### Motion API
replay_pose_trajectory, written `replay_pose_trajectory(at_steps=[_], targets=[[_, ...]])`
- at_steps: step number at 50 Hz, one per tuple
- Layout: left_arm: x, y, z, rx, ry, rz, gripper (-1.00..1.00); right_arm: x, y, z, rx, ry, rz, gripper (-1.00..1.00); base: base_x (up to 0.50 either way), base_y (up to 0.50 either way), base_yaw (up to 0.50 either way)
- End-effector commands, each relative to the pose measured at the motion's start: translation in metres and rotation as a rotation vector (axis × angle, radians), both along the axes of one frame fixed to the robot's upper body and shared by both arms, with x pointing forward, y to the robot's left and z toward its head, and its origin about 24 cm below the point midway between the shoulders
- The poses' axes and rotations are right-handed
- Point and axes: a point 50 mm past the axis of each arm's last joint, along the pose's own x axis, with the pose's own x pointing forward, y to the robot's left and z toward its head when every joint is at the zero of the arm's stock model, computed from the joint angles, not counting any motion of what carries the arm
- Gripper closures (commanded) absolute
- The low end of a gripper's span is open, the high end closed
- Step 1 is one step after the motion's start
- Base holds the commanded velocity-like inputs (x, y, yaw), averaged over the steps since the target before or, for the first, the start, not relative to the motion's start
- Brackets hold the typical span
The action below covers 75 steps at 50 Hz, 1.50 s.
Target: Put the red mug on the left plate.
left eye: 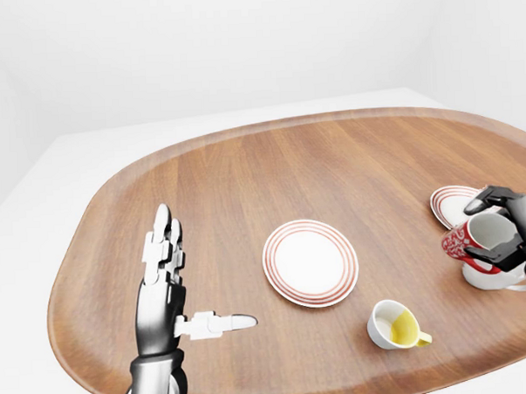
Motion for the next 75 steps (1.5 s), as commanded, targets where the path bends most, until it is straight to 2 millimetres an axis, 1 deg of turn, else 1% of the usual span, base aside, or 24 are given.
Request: replay_pose_trajectory(at_steps=[1,4,5,6,7,9,10,11,13,14,18,25,29,33,34,35,37,40,43,49,53,58,66,75], targets=[[0.001,0.0,-0.001,-0.001,0.004,0.0,-1.0,0.088,0.081,0.109,-0.257,-0.267,0.256,1.0,0.0,0.0,0.0],[0.001,0.001,-0.001,-0.002,0.004,0.0,-1.0,0.11,0.098,0.115,-0.23,-0.279,0.287,1.0,0.0,0.0,0.0],[0.001,0.001,-0.001,-0.002,0.005,0.0,-1.0,0.124,0.109,0.113,-0.217,-0.267,0.299,1.0,0.0,0.0,0.0],[0.001,0.001,-0.001,-0.002,0.005,0.0,-1.0,0.131,0.114,0.11,-0.203,-0.257,0.3,1.0,0.0,0.0,0.0],[0.001,0.001,-0.001,-0.003,0.004,0.0,-1.0,0.147,0.125,0.105,-0.183,-0.248,0.288,1.0,0.0,0.0,0.0],[0.002,0.0,-0.001,-0.002,0.003,0.0,-1.0,0.165,0.137,0.095,-0.177,-0.203,0.261,1.0,0.0,0.0,0.0],[0.002,0.0,-0.002,-0.001,0.004,0.001,-1.0,0.176,0.154,0.084,-0.183,-0.162,0.261,1.0,0.0,0.0,0.0],[0.002,0.0,-0.002,-0.001,0.004,0.001,-1.0,0.177,0.153,0.083,-0.182,-0.155,0.252,1.0,0.0,0.0,0.0],[0.002,0.0,-0.001,-0.001,0.003,0.001,-1.0,0.181,0.163,0.08,-0.197,-0.145,0.273,1.0,0.0,0.0,0.0],[0.001,0.001,-0.001,0.0,0.002,0.002,-1.0,0.188,0.197,0.075,-0.161,-0.145,0.385,1.0,0.0,0.0,0.0],[0.004,0.001,-0.003,-0.002,0.006,0.001,-1.0,0.191,0.228,0.067,-0.151,-0.133,0.477,1.0,0.0,0.0,0.0],[0.002,0.002,-0.003,-0.003,0.011,0.003,-1.0,0.189,0.26,0.045,-0.148,-0.088,0.58,1.0,0.0,0.0,0.0],[0.003,0.002,-0.004,-0.003,0.013,0.004,-1.0,0.184,0.276,0.024,-0.062,-0.037,0.612,1.0,0.0,0.0,0.0],[0.001,0.003,-0.005,-0.004,0.02,0.005,-1.0,0.179,0.285,0.007,-0.05,0.0,0.629,1.0,0.0,0.0,0.0],[0.002,0.004,-0.005,-0.008,0.023,0.005,-1.0,0.176,0.288,-0.001,-0.048,0.017,0.633,1.0,0.0,0.0,0.0],[0.002,0.004,-0.005,-0.008,0.023,0.005,-1.0,0.176,0.288,-0.002,-0.048,0.018,0.634,1.0,0.0,0.0,0.0],[0.003,0.003,-0.006,-0.006,0.022,0.001,-1.0,0.17,0.292,-0.018,-0.049,0.053,0.638,1.0,0.0,0.0,0.0],[0.003,0.003,-0.006,-0.008,0.022,0.001,-1.0,0.165,0.294,-0.03,-0.07,0.074,0.64,1.0,0.0,0.0,0.0],[0.003,0.003,-0.006,-0.007,0.022,0.001,-1.0,0.162,0.292,-0.037,-0.073,0.086,0.631,1.0,0.0,0.0,0.0],[0.003,0.003,-0.006,-0.008,0.023,0.003,-1.0,0.152,0.285,-0.061,-0.075,0.135,0.608,1.0,0.0,0.0,0.0],[0.003,0.002,-0.005,-0.005,0.021,0.002,-1.0,0.143,0.286,-0.078,-0.051,0.18,0.61,1.0,0.0,0.0,0.0],[0.003,0.003,-0.006,-0.008,0.023,0.005,-1.0,0.136,0.288,-0.09,-0.079,0.209,0.621,1.0,0.0,0.0,0.0],[0.003,0.003,-0.006,-0.009,0.022,0.003,-1.0,0.125,0.283,-0.11,-0.06,0.274,0.613,1.0,0.0,0.0,0.0],[0.003,0.004,-0.006,-0.009,0.024,0.003,-1.0,0.117,0.278,-0.121,-0.031,0.292,0.582,1.0,0.0,0.0,0.0]])
